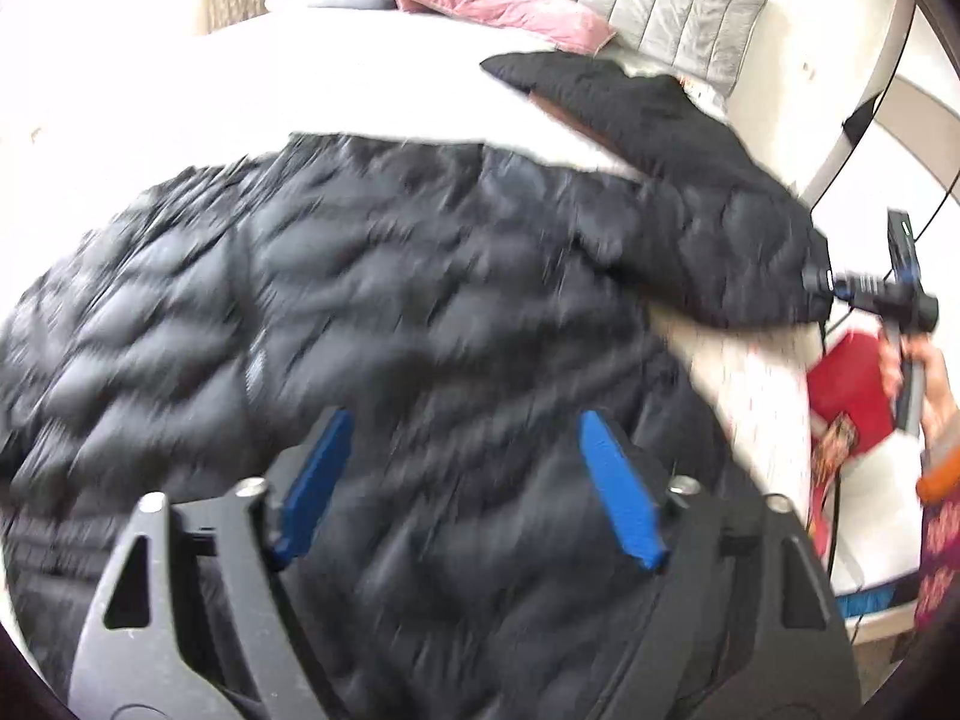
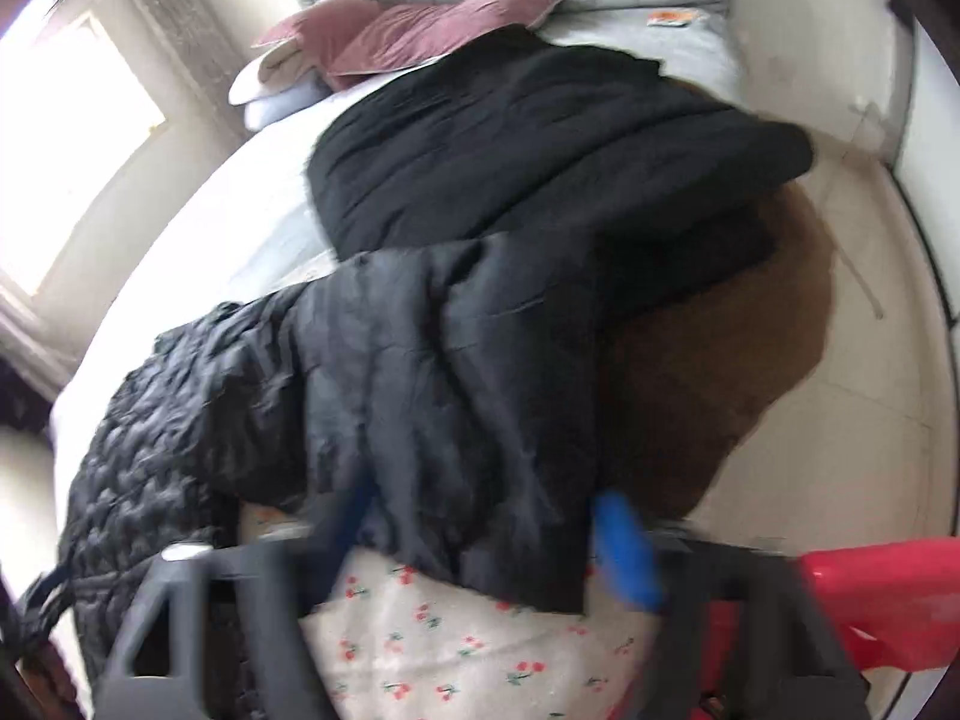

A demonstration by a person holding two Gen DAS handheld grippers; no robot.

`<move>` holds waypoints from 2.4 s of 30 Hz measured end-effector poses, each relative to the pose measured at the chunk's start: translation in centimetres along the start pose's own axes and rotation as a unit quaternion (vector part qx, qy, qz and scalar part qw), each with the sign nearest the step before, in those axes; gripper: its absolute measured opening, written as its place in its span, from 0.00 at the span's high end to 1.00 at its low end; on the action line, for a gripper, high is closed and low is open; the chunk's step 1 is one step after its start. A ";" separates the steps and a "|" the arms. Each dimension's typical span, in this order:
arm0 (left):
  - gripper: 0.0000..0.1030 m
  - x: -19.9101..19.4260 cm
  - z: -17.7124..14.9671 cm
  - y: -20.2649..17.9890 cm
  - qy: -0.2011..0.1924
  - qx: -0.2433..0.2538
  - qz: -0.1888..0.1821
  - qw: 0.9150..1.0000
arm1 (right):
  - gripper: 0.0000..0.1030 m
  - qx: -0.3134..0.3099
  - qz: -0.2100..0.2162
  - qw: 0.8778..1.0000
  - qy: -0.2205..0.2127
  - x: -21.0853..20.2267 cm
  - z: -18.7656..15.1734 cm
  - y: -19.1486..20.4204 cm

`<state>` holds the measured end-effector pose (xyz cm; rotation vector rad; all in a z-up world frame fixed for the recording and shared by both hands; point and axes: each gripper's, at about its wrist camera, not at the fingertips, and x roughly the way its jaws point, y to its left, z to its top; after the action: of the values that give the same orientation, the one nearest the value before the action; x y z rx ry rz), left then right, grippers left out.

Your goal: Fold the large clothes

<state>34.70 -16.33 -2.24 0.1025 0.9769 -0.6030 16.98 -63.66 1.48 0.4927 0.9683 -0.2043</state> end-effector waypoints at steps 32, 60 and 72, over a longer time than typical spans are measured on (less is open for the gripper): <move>0.24 2.2 3.4 3.7 -0.010 -0.085 -0.101 0.991 | 0.95 -0.215 0.060 0.966 -0.128 -14.5 9.3 29.9; 0.22 0.6 0.5 20.6 -0.004 -0.142 0.016 0.990 | 0.41 -0.235 0.085 0.968 0.002 1.8 6.4 37.4; 0.78 3.4 3.3 19.6 -0.085 -0.118 0.153 0.977 | 0.59 -0.002 0.117 0.991 0.060 18.5 4.4 20.7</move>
<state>48.82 -2.62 -6.63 -0.0101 0.8389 -0.2062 38.40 -46.85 -5.38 0.6159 1.0190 0.0395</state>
